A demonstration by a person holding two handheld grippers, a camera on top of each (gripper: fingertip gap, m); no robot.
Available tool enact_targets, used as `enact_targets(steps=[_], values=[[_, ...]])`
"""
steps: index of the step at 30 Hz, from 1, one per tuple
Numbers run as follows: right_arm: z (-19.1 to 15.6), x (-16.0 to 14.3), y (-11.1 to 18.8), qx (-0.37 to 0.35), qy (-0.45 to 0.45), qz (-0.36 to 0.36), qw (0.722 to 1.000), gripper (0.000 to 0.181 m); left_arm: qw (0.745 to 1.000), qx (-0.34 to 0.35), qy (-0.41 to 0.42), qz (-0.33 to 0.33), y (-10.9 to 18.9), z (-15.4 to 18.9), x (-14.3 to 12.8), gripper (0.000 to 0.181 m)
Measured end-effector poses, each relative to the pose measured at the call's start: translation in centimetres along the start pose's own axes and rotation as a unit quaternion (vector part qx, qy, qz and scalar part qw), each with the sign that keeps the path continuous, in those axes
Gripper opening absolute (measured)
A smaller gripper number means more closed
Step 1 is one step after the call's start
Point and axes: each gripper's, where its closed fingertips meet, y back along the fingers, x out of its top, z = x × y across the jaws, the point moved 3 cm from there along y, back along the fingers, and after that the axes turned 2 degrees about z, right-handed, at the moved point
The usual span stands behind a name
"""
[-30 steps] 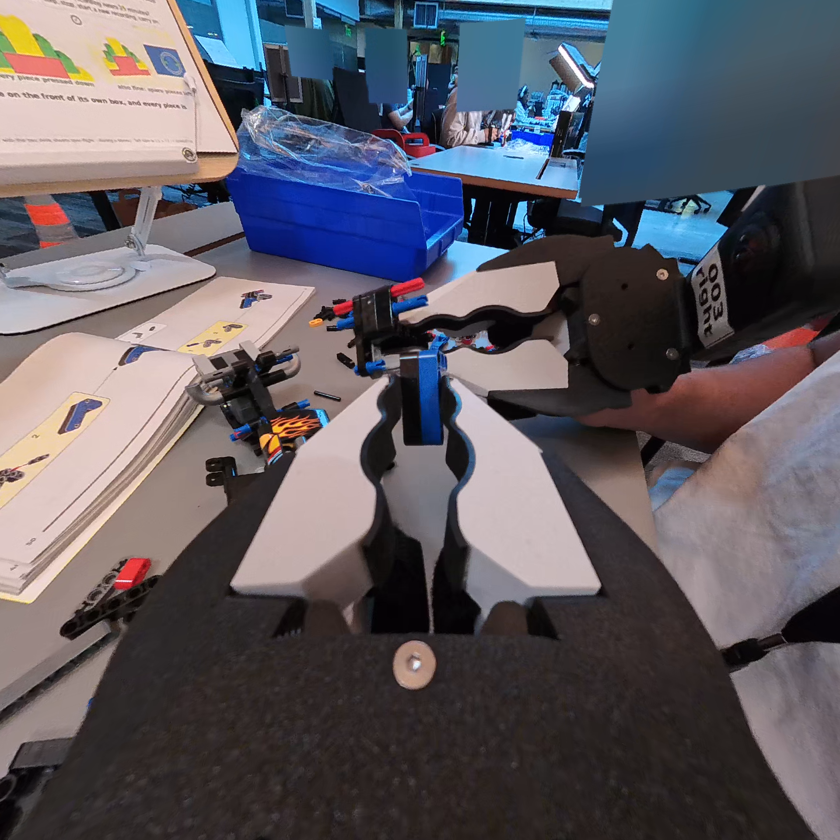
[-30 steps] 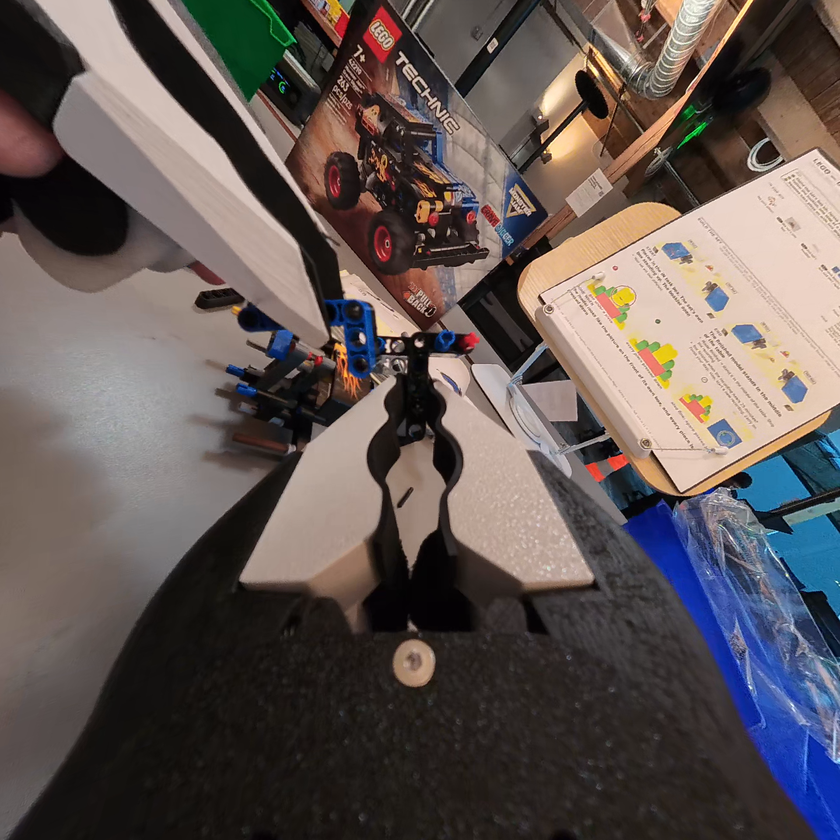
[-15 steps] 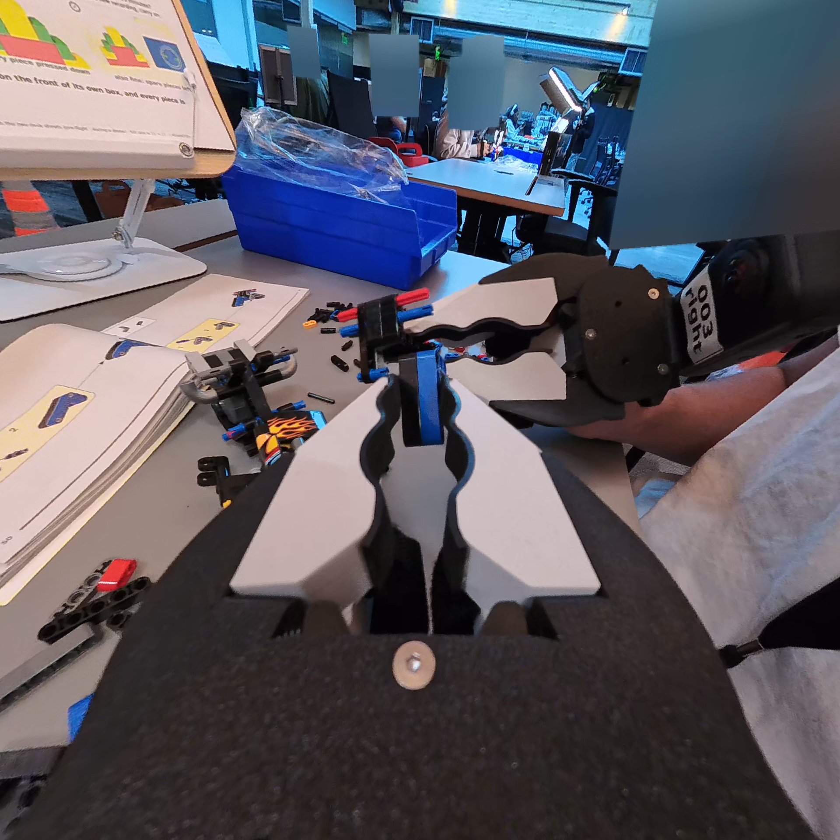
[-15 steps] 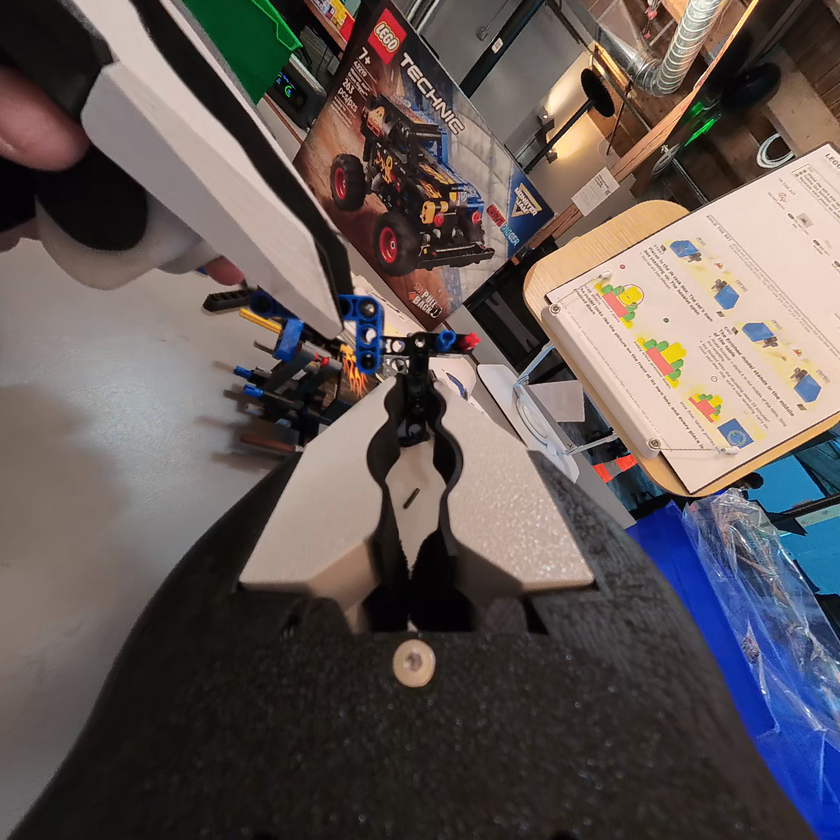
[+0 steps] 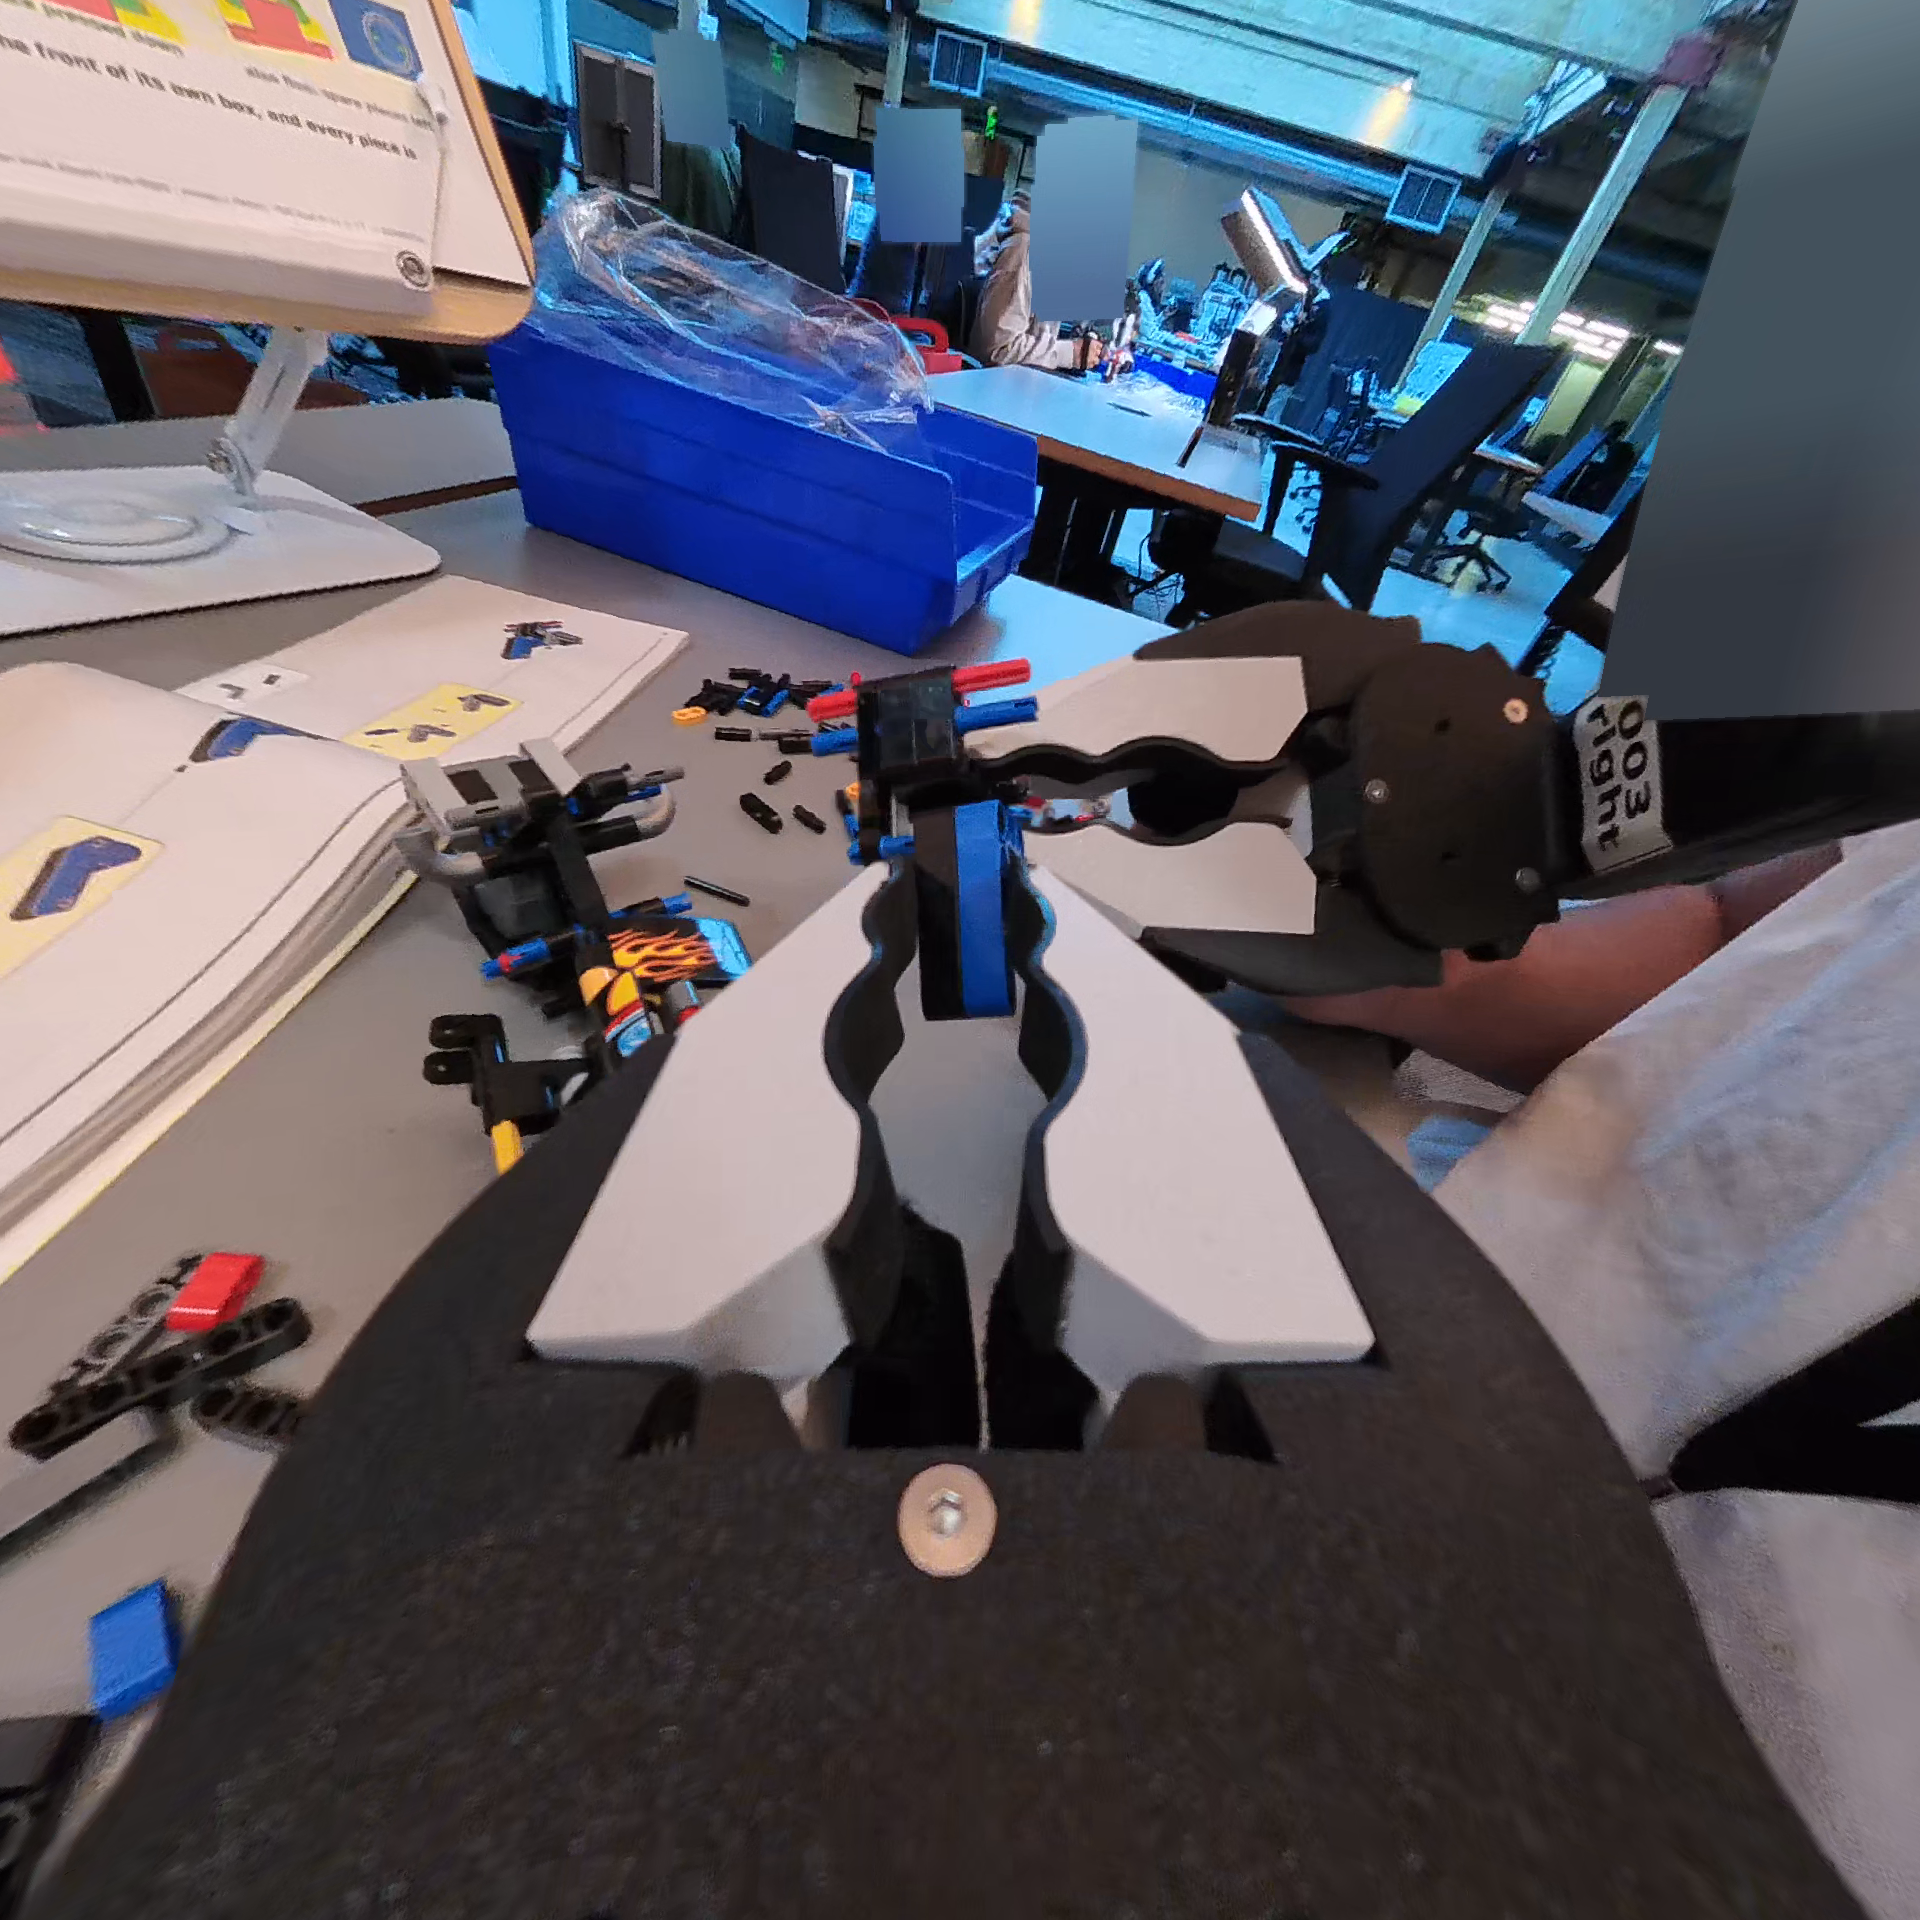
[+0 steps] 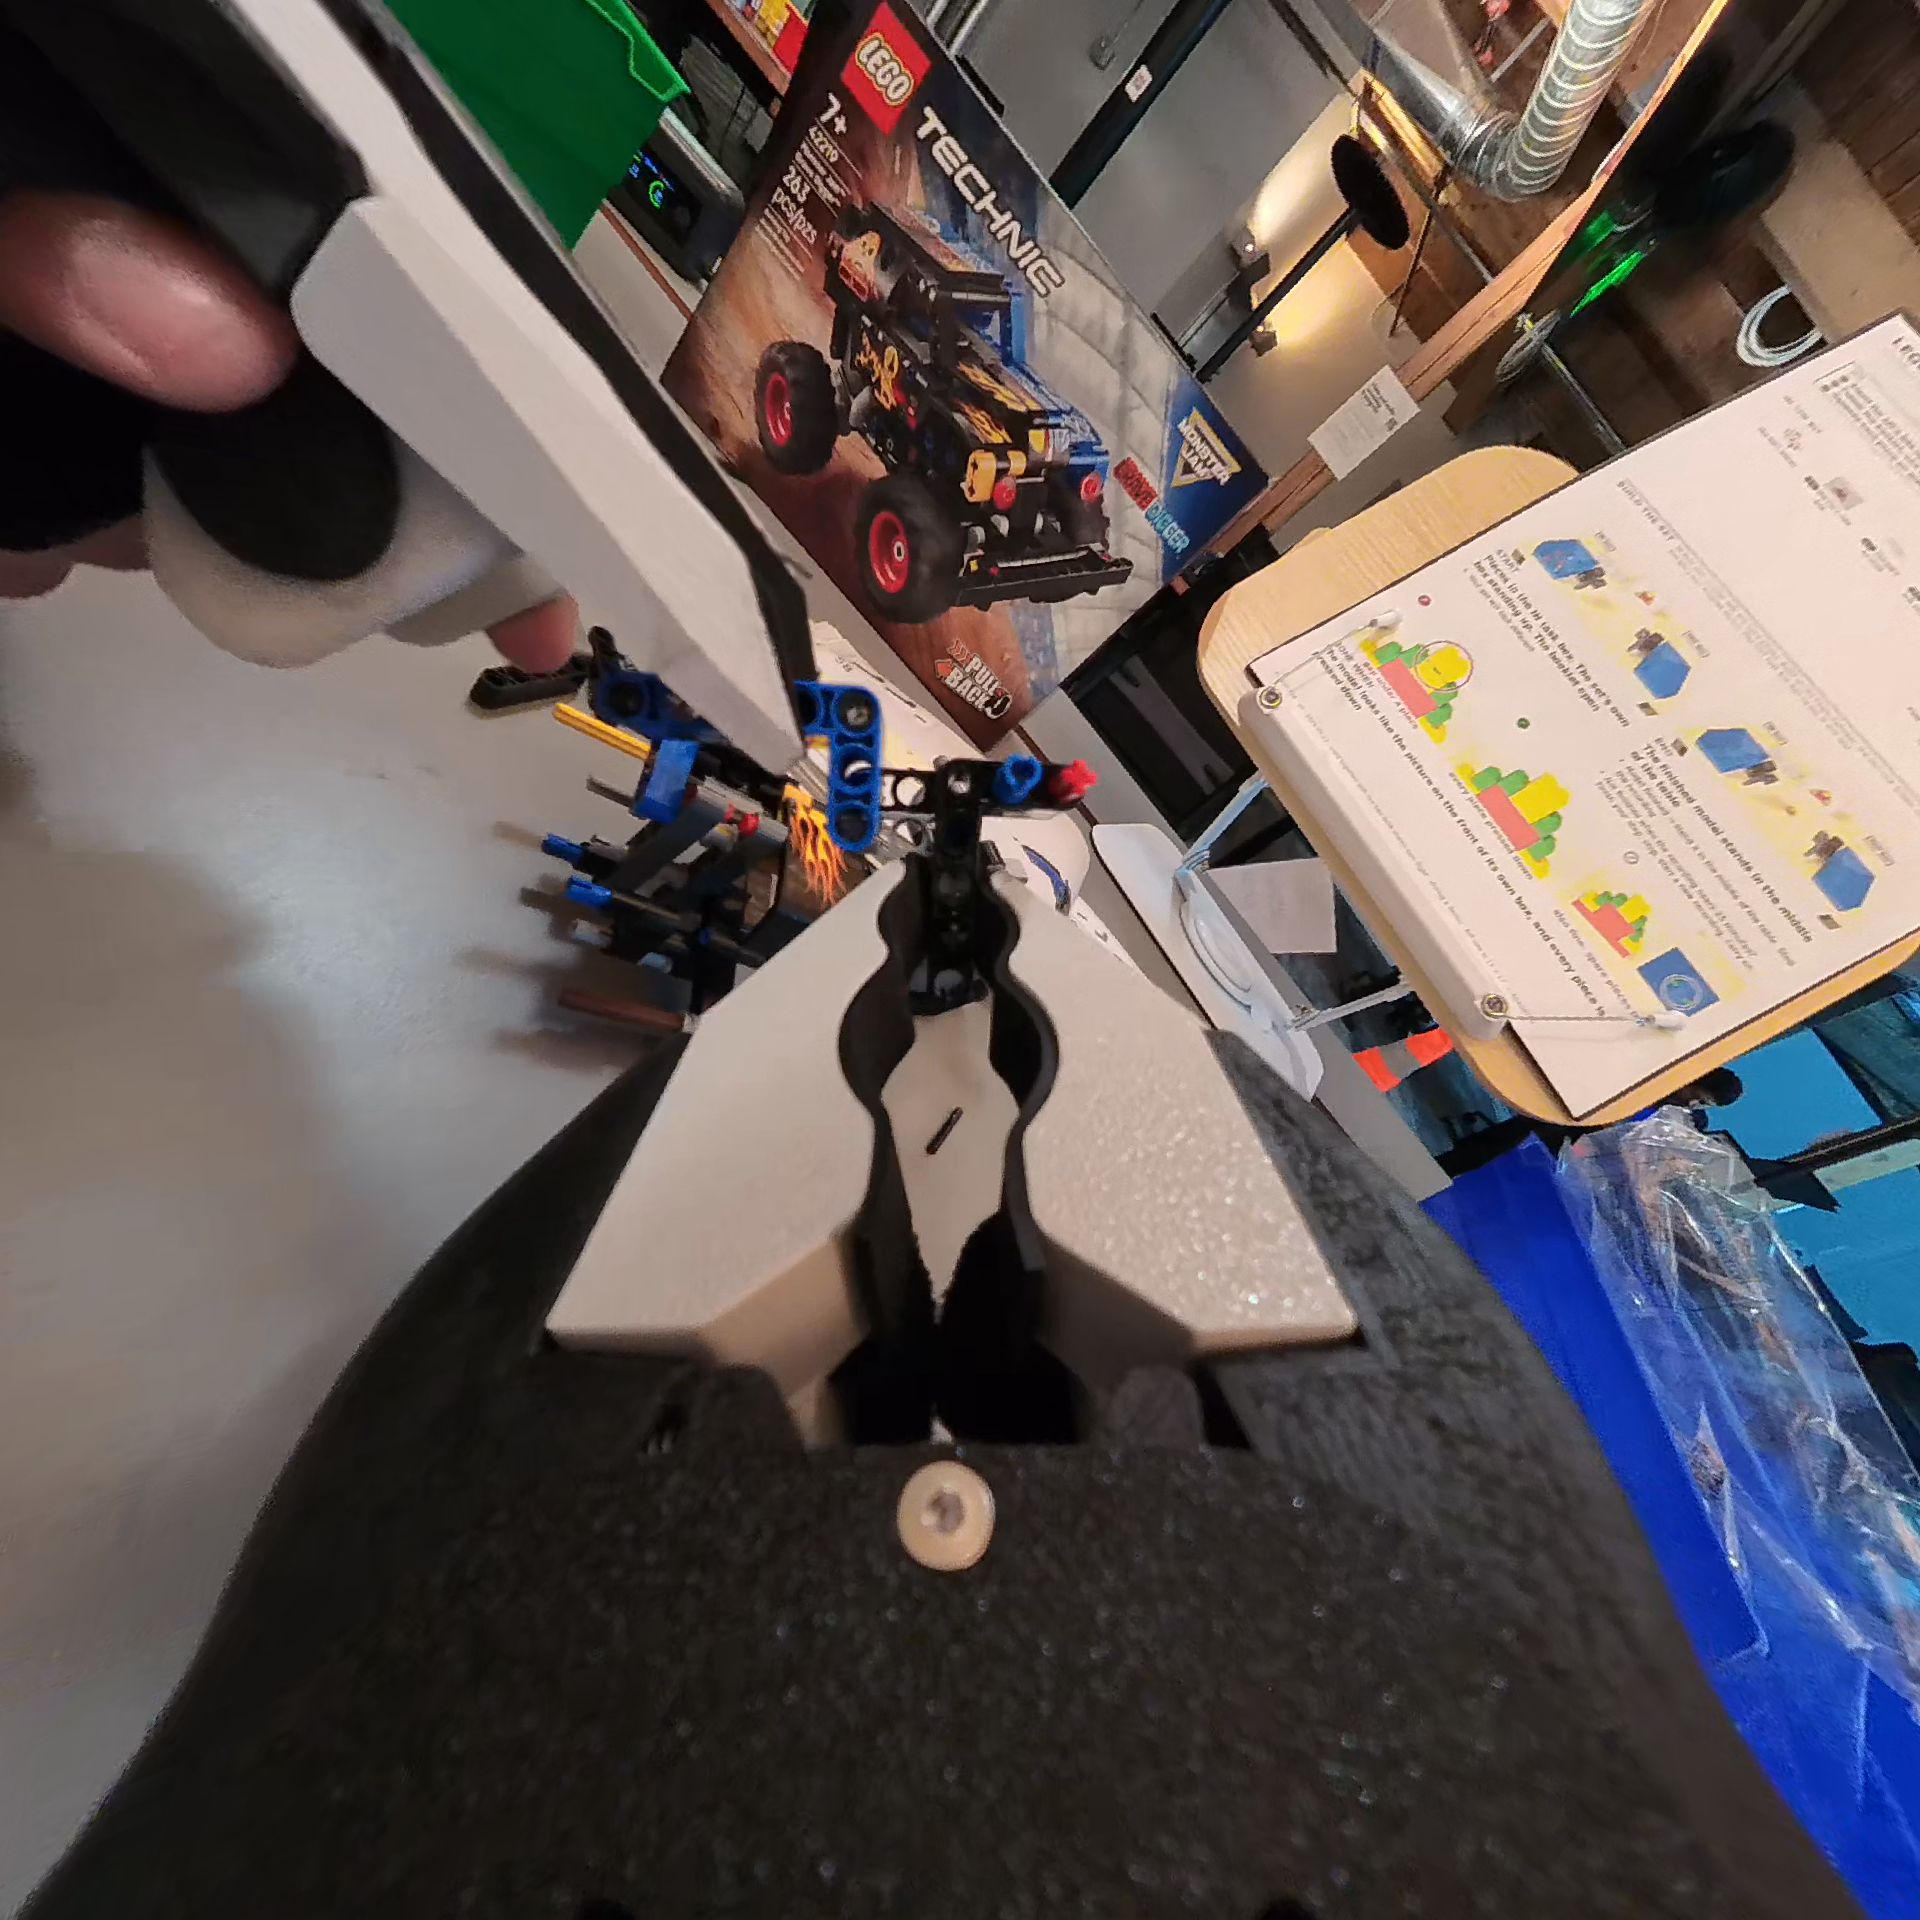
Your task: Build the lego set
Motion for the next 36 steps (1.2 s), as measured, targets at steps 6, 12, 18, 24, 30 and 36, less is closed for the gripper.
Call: enact_targets(steps=[6,12,18,24,30,36], values=[[0.0,-0.1,-0.1,0.005,-0.007,-0.001,1.000,0.007,1.000,0.004,0.006,-0.007,-0.1,-0.3,-0.1,0.015],[-0.1,0.0,0.0,0.003,-0.002,0.002,1.000,0.007,1.000,0.005,0.004,-0.014,0.0,-0.3,-0.2,0.015],[-0.2,0.2,0.2,0.001,0.013,0.005,1.000,0.007,1.000,-0.002,0.004,-0.019,0.2,-0.4,-0.2,0.015],[0.1,0.7,0.6,-0.017,0.046,0.025,0.998,0.007,0.999,-0.005,-0.036,-0.014,0.4,0.1,0.1,0.015],[0.3,1.3,1.2,-0.037,0.097,0.060,0.993,0.007,0.997,0.013,-0.079,-0.002,0.3,0.6,0.4,0.023],[0.1,1.2,1.0,-0.029,0.090,0.053,0.994,0.007,0.998,0.023,-0.057,-0.001,0.3,0.0,0.2,0.034]])
